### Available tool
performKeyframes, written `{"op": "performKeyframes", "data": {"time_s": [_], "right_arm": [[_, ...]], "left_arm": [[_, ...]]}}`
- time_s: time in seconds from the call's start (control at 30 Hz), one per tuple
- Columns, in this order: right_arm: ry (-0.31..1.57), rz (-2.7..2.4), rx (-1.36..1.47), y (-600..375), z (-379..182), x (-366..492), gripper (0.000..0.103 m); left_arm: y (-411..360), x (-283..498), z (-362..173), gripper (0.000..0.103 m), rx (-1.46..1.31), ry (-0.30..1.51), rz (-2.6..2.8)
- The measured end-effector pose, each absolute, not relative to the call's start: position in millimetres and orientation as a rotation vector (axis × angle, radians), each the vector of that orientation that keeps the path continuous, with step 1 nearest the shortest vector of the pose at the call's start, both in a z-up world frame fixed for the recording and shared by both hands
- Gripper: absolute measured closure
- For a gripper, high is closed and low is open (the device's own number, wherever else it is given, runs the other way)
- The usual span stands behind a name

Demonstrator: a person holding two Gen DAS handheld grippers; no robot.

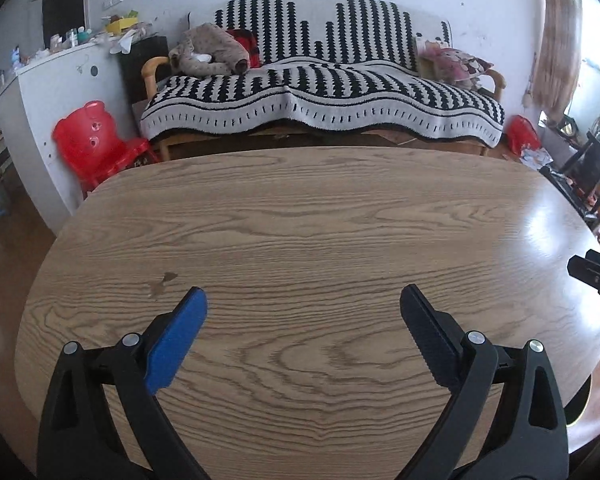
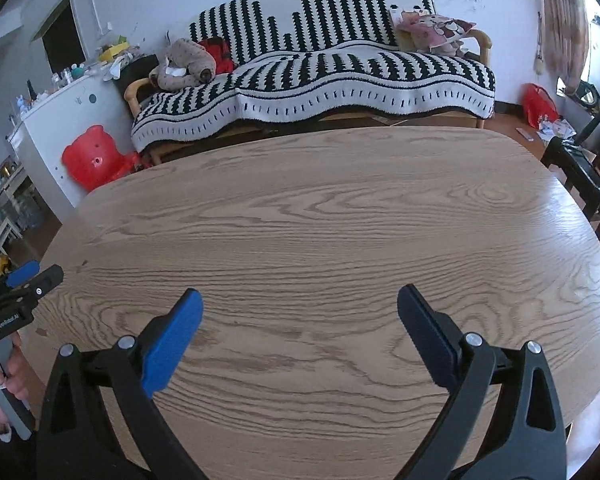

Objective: Collect trash

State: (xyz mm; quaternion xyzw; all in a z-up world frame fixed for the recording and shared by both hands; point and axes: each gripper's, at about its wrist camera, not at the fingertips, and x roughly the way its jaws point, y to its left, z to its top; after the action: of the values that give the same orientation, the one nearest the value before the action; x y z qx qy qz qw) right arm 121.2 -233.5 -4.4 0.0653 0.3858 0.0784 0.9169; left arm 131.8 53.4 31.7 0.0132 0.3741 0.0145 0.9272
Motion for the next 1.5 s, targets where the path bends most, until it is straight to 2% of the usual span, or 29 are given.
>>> {"op": "performKeyframes", "data": {"time_s": [1.5], "right_arm": [[0.813, 0.178, 0.094, -223, -9, 110, 0.008]], "left_arm": [[43, 125, 32, 0.008, 0.014, 0.766, 0.017]]}}
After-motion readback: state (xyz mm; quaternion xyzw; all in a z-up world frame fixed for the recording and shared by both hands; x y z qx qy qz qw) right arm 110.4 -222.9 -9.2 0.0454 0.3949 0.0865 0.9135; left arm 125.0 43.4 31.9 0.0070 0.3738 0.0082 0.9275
